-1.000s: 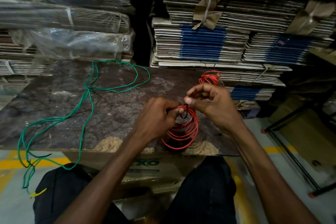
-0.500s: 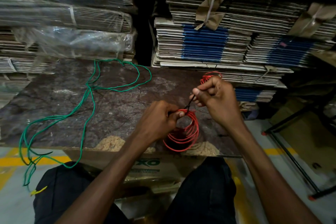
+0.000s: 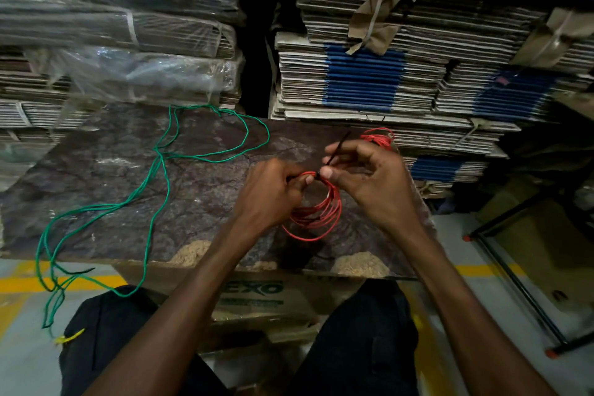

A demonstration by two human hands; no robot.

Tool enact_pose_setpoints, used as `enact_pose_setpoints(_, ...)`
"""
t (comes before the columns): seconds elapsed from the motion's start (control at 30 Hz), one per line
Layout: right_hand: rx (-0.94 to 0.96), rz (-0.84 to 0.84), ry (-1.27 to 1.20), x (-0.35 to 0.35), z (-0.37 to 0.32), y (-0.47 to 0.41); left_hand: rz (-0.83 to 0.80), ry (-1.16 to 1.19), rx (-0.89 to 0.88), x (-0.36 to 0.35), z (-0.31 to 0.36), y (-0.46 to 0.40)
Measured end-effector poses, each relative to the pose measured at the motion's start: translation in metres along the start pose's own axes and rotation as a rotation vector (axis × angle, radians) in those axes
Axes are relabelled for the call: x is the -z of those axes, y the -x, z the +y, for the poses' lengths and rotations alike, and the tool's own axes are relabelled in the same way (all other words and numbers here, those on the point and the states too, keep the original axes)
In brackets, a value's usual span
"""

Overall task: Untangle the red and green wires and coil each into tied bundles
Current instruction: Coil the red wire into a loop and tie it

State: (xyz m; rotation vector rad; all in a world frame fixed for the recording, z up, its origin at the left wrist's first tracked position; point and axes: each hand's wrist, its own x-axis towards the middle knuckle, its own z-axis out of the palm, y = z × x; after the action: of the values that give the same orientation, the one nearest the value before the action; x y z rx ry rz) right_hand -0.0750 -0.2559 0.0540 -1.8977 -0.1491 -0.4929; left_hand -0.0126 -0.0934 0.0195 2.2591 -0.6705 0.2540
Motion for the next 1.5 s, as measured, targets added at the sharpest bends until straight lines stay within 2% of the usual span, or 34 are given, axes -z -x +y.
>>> enact_pose_setpoints(0.07, 0.048, 0.004, 0.122, -0.002, 0.008, -0.002, -0.012, 0.009, 0.0, -0.001, 0.002, 0.001)
enact_pose_setpoints(0.27, 0.06, 0.106, 0.223, 0.0, 0.023, -0.016, -0.047, 0.067, -0.07, -0.002, 0.012, 0.005)
enact_pose_setpoints(0.4, 0.053, 0.1, 0.216, 0.003, 0.027, -0.02, -0.049, 0.037, -0.068, -0.003, 0.016, 0.005)
enact_pose_setpoints(0.53, 0.084, 0.076, 0.211, 0.003, 0.026, -0.014, -0.045, -0.029, 0.013, -0.006, 0.015, 0.003)
enact_pose_setpoints(0.7, 0.075, 0.142, 0.181, 0.001, 0.029, -0.006, -0.026, -0.073, 0.076, -0.017, 0.013, -0.005)
enact_pose_setpoints(0.87, 0.022, 0.146, 0.033, -0.011, 0.028, 0.002, 0.045, -0.098, 0.114, -0.026, 0.01, -0.022)
enact_pose_setpoints(1.07, -0.024, 0.066, 0.088, 0.024, 0.033, -0.014, -0.046, 0.129, 0.136, -0.031, 0.001, -0.038)
enact_pose_setpoints(1.17, -0.14, -0.073, 0.157, 0.043, 0.049, -0.017, -0.14, 0.412, 0.184, -0.038, 0.008, -0.039)
enact_pose_setpoints(1.27, -0.327, -0.162, -0.112, 0.059, 0.059, -0.012, -0.183, 0.642, 0.277, -0.05, 0.02, -0.045)
enact_pose_setpoints(1.33, -0.382, -0.167, -0.25, 0.071, 0.064, -0.009, -0.198, 0.742, 0.351, -0.059, 0.021, -0.051)
enact_pose_setpoints(1.5, -0.513, -0.065, -0.332, 0.076, 0.078, -0.016, -0.201, 0.879, 0.477, -0.083, 0.022, -0.072)
